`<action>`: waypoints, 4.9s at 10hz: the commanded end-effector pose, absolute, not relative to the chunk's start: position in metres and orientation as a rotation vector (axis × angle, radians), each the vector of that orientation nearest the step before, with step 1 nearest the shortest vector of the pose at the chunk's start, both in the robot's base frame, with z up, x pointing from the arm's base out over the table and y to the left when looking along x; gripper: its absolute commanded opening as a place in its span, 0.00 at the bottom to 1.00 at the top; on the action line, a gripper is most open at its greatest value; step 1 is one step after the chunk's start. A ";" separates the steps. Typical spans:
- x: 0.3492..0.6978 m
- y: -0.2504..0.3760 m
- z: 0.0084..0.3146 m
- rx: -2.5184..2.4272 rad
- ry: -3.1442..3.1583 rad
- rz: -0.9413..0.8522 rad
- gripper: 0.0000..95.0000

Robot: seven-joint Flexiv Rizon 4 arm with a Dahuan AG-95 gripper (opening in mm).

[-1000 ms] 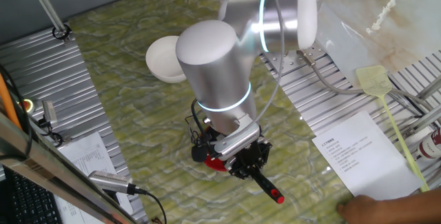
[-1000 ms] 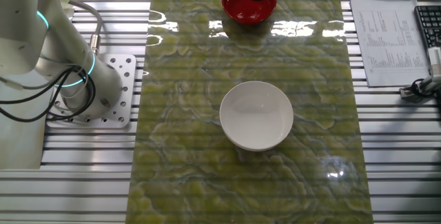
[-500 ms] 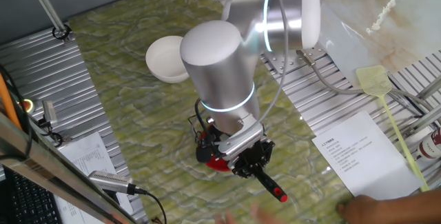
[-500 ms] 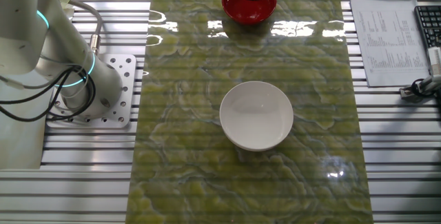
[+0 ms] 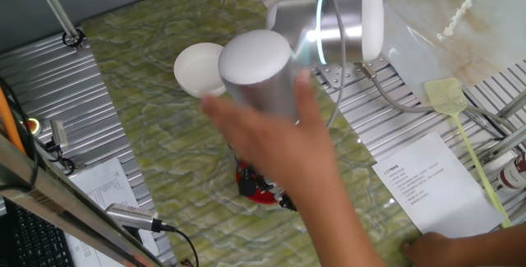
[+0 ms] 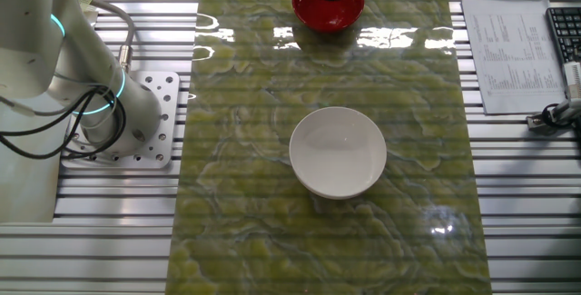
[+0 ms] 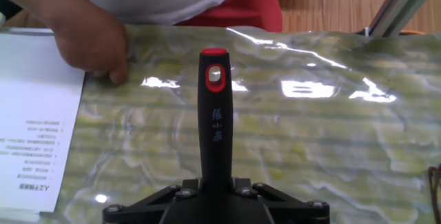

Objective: Scoop water with a large spoon from one bowl to another

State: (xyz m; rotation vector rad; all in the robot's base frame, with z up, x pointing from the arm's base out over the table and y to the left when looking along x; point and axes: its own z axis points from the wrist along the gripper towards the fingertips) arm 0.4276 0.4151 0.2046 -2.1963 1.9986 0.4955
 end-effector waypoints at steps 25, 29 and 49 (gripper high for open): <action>0.425 0.419 0.192 -2.245 2.089 0.515 0.00; 0.425 0.420 0.191 -2.250 2.098 0.526 0.00; 0.428 0.430 0.183 -2.284 2.138 0.594 0.00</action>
